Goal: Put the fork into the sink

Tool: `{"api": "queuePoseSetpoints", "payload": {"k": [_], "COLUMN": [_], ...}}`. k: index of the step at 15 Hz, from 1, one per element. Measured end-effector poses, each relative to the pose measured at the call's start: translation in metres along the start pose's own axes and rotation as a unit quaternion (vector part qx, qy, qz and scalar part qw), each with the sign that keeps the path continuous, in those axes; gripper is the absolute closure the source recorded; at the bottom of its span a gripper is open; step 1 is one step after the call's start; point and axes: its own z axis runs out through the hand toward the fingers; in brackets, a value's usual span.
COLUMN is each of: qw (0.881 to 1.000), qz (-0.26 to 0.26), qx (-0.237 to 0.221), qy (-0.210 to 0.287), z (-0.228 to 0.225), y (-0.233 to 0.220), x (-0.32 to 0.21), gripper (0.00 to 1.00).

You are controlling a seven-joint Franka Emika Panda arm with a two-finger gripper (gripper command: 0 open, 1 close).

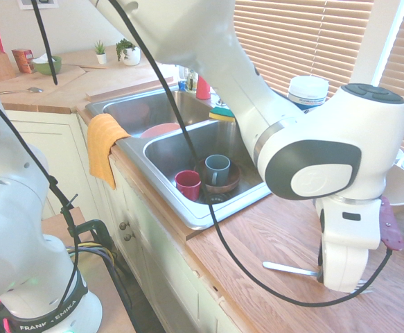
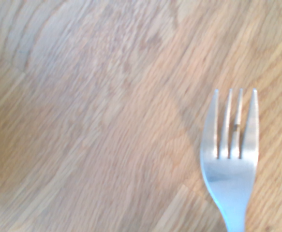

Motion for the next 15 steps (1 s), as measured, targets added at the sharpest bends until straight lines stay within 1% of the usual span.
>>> {"api": "queuePoseSetpoints", "payload": {"k": [7, 9, 11, 13, 14, 15], "qw": [1.000, 0.999, 0.999, 0.998, 0.997, 0.994], "qz": [0.015, 0.020, 0.010, -0.031, -0.057, -0.088], "qx": [0.001, 0.005, 0.021, 0.044, 0.055, 0.063], "qy": [-0.026, -0.032, -0.034, -0.027, -0.021, -0.020], "z": [-0.002, -0.009, -0.041, -0.091, -0.117, -0.139], "y": [0.000, -0.003, -0.018, -0.034, -0.043, -0.053], "x": [0.004, 0.012, 0.023, 0.018, 0.002, -0.025], "gripper": [1.00, 1.00, 1.00, 1.00, 1.00, 1.00]}}
